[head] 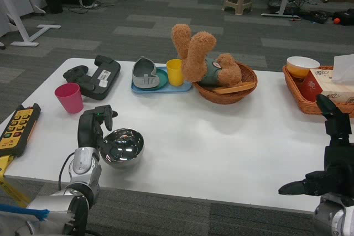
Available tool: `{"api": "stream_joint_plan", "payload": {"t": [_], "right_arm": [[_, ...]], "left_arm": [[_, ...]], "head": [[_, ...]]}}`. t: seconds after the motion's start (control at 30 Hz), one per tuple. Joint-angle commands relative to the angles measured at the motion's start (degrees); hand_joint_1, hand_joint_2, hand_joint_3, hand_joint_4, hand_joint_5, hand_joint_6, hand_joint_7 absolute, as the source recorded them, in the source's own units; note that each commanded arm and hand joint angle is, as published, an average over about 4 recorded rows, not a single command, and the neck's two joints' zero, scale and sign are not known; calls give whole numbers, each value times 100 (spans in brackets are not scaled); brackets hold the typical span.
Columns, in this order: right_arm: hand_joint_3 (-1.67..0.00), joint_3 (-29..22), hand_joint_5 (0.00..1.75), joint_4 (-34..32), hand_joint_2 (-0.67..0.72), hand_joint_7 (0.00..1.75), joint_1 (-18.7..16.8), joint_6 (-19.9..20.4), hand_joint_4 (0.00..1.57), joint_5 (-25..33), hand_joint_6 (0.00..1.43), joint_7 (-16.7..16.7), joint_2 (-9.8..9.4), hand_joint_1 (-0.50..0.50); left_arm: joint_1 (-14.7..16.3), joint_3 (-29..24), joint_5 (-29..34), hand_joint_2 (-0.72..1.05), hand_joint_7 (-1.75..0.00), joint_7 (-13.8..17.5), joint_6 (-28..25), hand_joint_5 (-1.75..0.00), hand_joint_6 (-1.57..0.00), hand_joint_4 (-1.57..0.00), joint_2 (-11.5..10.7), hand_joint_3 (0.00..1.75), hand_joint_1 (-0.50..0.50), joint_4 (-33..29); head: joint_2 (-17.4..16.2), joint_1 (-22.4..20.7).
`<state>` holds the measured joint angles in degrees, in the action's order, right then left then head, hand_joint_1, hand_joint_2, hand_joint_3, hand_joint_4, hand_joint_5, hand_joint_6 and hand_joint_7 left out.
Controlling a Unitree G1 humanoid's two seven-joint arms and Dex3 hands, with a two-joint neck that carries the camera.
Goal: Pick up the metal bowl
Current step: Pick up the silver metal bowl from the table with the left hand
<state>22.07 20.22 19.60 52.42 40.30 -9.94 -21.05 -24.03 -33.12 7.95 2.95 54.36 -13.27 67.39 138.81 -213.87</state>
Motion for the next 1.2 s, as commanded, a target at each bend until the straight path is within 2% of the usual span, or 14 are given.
{"api": "stream_joint_plan", "payload": {"t": [0.03, 0.27, 0.5, 0.57, 0.63, 0.67, 0.7, 0.77, 0.8, 0.83, 0.9, 0.97, 1.1, 1.2], "right_arm": [[-22, -1, 63, -51, 66, 56, -70, 49, 31, 22, 0, -8, -48, 17], [-24, -5, 68, -40, 66, 56, -75, 49, 31, 22, 0, -8, -48, 19], [-20, -9, 68, -45, 66, 56, -105, 49, 31, 31, 0, -8, -48, 20], [-18, -9, 68, -45, 66, 56, -105, 49, 31, 37, 0, -8, -48, 20], [-16, -5, 68, -45, 66, 56, -105, 49, 31, 39, 0, -8, -48, 19], [-16, -3, 68, -45, 66, 56, -105, 49, 31, 39, 0, -8, -51, 19], [-18, -1, 65, -45, 66, 56, -105, 49, 31, 39, 0, -8, -53, 19], [-22, -1, 65, -45, 66, 56, -105, 49, 31, 39, 0, -8, -53, 21], [-22, 2, 65, -45, 66, 56, -105, 49, 31, 39, 0, -8, -51, 21], [-20, 4, 68, -45, 66, 56, -105, 49, 31, 39, 0, -8, -48, 21], [-20, 8, 68, -45, 66, 56, -105, 49, 31, 39, 0, -8, -48, 21], [-22, 8, 68, -45, 66, 56, -110, 49, 31, 39, 0, -8, -48, 21], [-16, 8, 63, -49, 66, 56, -136, 49, 31, 31, 0, -8, -44, 19], [-16, 8, 65, -53, 66, 56, -165, 49, 31, 31, 0, -8, -33, 19]], "left_arm": [[10, 286, 301, 105, -168, 22, 9, -175, -157, -157, -2, 52, -50, -339], [-1, 420, 316, 105, -168, 30, -35, -175, -157, -157, -17, 61, -50, -495], [118, 528, 595, 105, -168, 65, -33, -175, -151, -156, -6, 61, -50, -662], [201, 570, 631, 105, -168, 92, -68, -175, -117, -137, -2, 61, -50, -888], [342, 596, 571, 105, -150, 254, -347, -175, -52, -67, -9, 48, -50, -1347], [432, 587, 479, 105, -127, 366, -628, -159, -31, -37, -22, 39, -50, -1653], [522, 579, 387, 105, -91, 479, -909, -126, -9, -7, -35, 31, -50, -1958], [698, 526, 110, 105, -28, 580, -1437, -44, 0, 0, -79, 22, -50, -2547], [771, 484, -33, 103, -9, 608, -1670, -15, 0, 0, -96, 20, -50, -2822], [843, 442, -176, 100, -3, 637, -1903, -5, 0, 0, -114, 17, -50, -3096], [949, 293, -532, 85, 0, 729, -2404, 0, 0, 0, -114, 13, -50, -3659], [992, 91, -980, 69, 0, 892, -2922, 0, 0, 0, -79, 9, -50, -4235], [1001, -261, -2043, 52, 0, 1432, -3792, 0, 0, 0, 114, 9, -50, -5237], [1083, -300, -2845, 36, 0, 1702, -4416, 0, 0, 0, 90, 9, -50, -6039]], "head": [[-1, 2], [-34, 62], [-52, 47], [-58, 34], [-58, 16], [-52, 8], [-49, 9], [-48, 8], [-53, 11], [-59, 14], [-66, 18], [-64, 17], [-87, 21], [-88, -15]]}}
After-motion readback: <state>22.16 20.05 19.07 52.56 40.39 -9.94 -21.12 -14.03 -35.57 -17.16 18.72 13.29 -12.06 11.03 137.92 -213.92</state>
